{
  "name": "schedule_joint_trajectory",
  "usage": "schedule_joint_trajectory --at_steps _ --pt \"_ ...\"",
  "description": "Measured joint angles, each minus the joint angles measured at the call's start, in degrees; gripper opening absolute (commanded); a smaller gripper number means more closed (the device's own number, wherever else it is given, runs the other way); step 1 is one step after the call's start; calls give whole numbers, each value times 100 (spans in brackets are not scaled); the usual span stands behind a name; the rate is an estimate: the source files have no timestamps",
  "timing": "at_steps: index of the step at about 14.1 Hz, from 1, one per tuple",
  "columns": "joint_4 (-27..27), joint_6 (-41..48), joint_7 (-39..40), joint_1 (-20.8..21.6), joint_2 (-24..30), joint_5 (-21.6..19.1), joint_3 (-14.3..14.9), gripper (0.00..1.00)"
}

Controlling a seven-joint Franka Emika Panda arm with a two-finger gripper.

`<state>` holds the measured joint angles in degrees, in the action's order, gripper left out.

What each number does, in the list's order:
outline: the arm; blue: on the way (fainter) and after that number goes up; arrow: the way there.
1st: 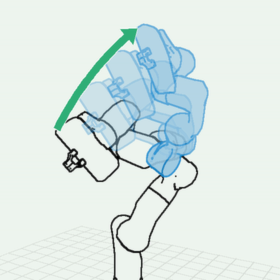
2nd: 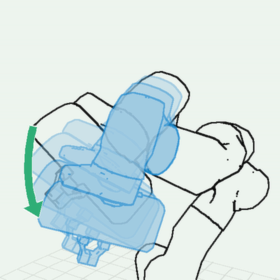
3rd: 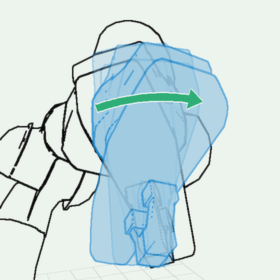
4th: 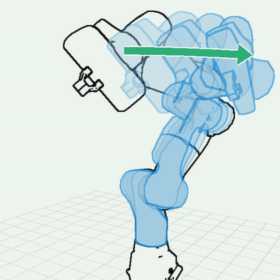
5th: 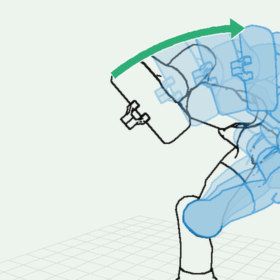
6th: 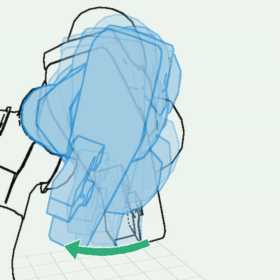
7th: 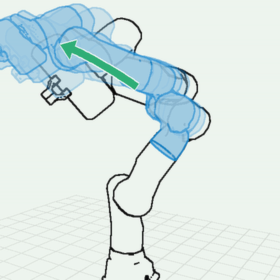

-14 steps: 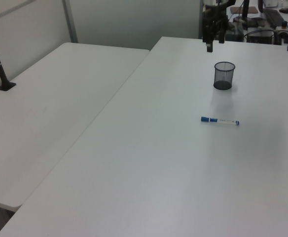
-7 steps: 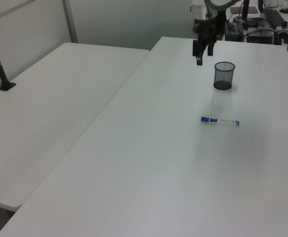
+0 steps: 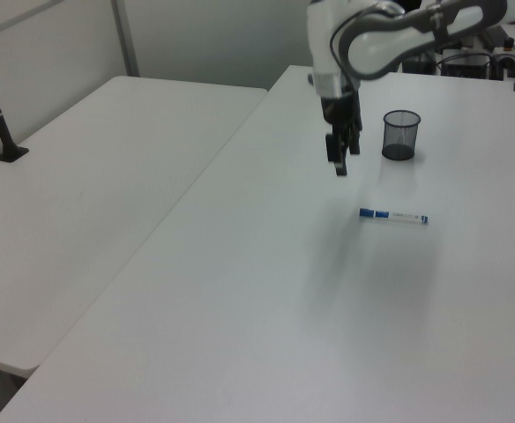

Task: Insert the marker
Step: 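Lower the gripper onto the marker and close it around the marker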

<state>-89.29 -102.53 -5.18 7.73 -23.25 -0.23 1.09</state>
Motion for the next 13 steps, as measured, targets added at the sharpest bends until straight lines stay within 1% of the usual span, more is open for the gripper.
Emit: schedule_joint_trajectory --at_steps 2,4,7,13 --pt "-83 214 210 174 -63 0 -2 90" --pt "-152 383 314 261 -98 0 -2 84" --pt "-270 495 466 282 -191 0 -1 78" --pt "-315 479 509 282 -431 0 0 61"
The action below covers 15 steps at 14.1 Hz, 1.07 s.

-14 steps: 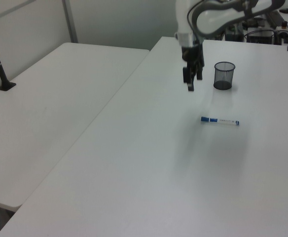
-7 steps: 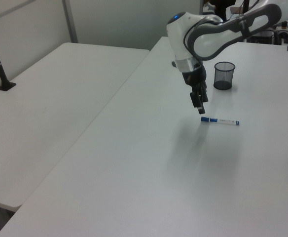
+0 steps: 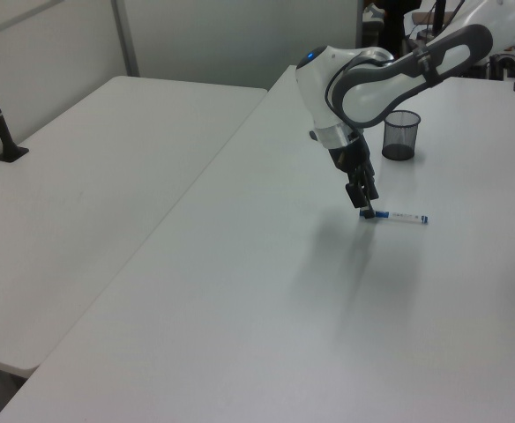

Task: Insert the marker
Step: 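Lower the gripper onto the marker and close it around the marker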

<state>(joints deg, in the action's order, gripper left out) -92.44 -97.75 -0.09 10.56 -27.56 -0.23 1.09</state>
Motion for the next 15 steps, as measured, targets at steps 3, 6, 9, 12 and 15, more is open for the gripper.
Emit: schedule_joint_trajectory --at_steps 3,6,9,12,15 --pt "1 -167 0 0 -113 0 0 59" --pt "17 -279 1 -1 -186 1 8 55" --pt "18 -322 36 -1 -193 1 11 47" --pt "17 -326 115 0 -199 1 10 41" --pt "18 -326 220 -1 -199 1 10 26"
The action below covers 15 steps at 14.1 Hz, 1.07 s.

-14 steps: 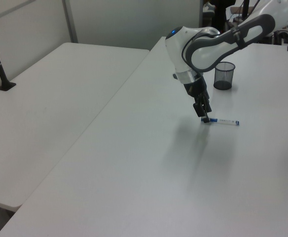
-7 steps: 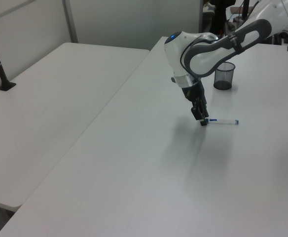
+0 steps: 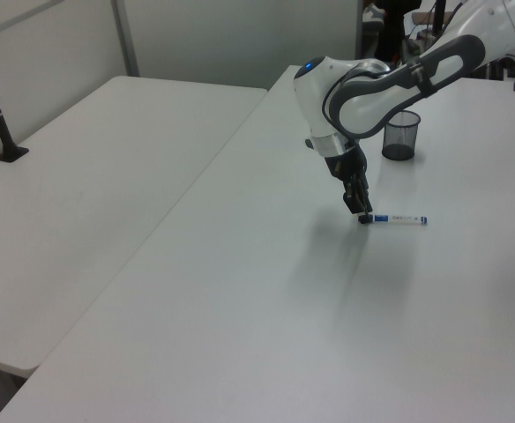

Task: Insert the marker
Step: 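Lower the gripper onto the marker and close it around the marker, then lift the marker and carry it toward the black mesh pen cup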

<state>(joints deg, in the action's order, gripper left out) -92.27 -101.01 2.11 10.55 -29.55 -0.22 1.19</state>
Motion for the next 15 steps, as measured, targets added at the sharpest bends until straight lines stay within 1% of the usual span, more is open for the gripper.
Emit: schedule_joint_trajectory --at_steps 1,5,8,12,15 --pt "0 0 10 0 0 1 0 24" --pt "0 0 31 0 -7 10 0 23" --pt "0 0 53 0 -29 17 0 27" --pt "0 0 79 25 -66 18 0 27" --pt "8 -1 80 77 -88 73 0 16"
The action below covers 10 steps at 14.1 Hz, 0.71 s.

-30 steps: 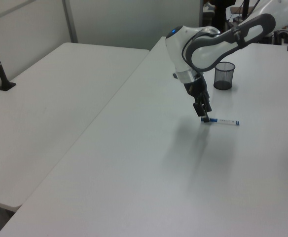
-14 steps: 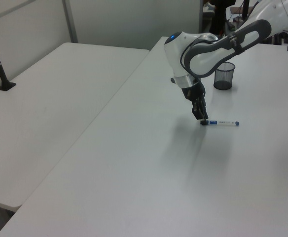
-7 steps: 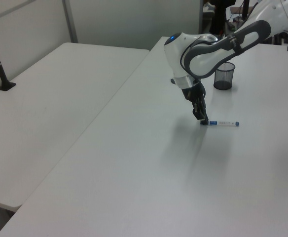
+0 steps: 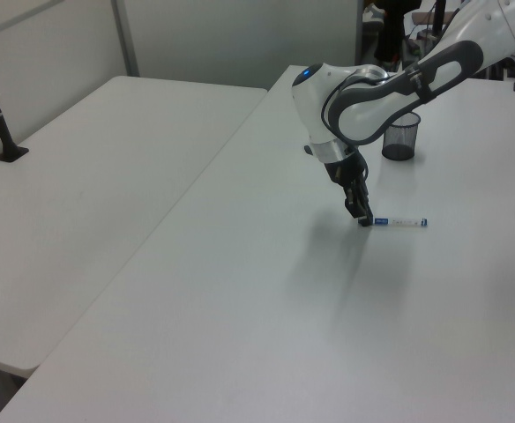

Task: Insert the marker
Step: 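Lift the marker and carry it toward the black mesh pen cup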

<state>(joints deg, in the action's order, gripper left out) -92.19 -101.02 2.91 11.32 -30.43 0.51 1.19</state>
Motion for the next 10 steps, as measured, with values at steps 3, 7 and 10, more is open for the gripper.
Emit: schedule_joint_trajectory --at_steps 3,7,10 --pt "5 0 1 6 1 16 1 4" --pt "17 0 1 10 2 16 1 2" --pt "115 52 1 4 44 16 4 1"
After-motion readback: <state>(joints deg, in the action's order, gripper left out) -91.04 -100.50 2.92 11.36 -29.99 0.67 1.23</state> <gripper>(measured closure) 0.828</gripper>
